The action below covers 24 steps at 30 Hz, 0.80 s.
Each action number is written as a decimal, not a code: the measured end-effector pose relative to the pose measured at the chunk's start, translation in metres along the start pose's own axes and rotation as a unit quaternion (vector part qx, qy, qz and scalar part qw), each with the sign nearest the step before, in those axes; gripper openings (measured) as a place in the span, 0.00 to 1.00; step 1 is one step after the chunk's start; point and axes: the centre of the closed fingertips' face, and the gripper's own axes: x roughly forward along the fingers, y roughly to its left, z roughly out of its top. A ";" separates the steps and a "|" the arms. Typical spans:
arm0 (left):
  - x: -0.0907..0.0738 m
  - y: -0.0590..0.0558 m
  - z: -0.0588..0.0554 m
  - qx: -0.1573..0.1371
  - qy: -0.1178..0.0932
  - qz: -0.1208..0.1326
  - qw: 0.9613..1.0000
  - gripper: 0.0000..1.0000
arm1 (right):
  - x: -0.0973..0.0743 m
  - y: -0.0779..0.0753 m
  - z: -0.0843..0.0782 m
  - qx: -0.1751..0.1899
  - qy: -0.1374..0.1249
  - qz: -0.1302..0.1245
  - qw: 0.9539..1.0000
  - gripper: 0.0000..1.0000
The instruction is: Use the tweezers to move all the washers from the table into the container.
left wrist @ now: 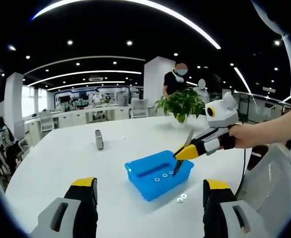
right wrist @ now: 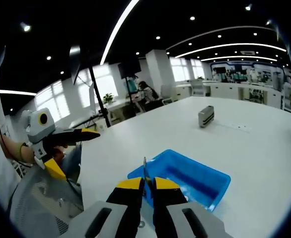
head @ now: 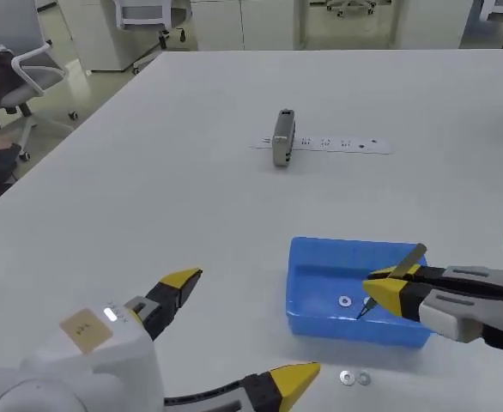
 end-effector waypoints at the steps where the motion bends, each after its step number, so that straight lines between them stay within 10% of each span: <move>1: 0.000 0.000 0.000 0.001 0.000 0.000 1.000 0.89 | -0.001 0.000 0.000 0.002 -0.002 -0.001 1.000 0.04; 12: -0.001 0.001 0.001 0.001 -0.003 0.001 1.000 0.89 | -0.009 0.011 -0.004 0.010 0.003 0.011 1.000 0.03; 24: -0.004 0.007 0.005 -0.005 -0.015 0.015 1.000 0.89 | -0.008 0.021 -0.047 -0.022 0.094 0.034 0.995 0.03</move>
